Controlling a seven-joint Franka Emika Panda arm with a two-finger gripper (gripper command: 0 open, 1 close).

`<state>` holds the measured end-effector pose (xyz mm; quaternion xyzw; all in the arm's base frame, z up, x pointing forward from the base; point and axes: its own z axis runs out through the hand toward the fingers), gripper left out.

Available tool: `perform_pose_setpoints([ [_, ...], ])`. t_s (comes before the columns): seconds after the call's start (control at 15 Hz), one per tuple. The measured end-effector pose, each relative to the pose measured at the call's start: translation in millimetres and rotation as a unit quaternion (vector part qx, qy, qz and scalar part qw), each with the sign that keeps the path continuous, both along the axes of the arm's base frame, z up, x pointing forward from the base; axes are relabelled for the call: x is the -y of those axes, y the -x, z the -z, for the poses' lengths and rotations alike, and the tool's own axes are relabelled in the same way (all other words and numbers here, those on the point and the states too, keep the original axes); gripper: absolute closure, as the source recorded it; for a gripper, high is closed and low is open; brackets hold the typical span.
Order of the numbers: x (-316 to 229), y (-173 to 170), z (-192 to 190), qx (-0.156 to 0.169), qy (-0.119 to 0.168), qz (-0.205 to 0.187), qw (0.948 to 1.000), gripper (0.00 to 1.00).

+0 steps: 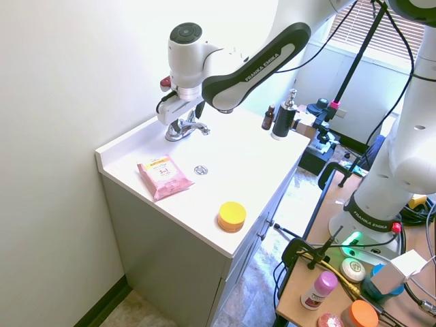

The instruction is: Turn on the hot water

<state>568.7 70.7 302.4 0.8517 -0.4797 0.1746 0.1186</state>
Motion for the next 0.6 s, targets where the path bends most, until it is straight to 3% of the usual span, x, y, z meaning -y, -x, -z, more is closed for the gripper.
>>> perform_pose_setpoints([
  [0.27, 7.5, 1.3, 2.0, 0.001, 0.019, 0.001, 0.9998, 0.0],
  [0.6, 18.8, 42.9, -30.4, -0.051, -0.065, -0.017, 0.9964, 0.0],
])
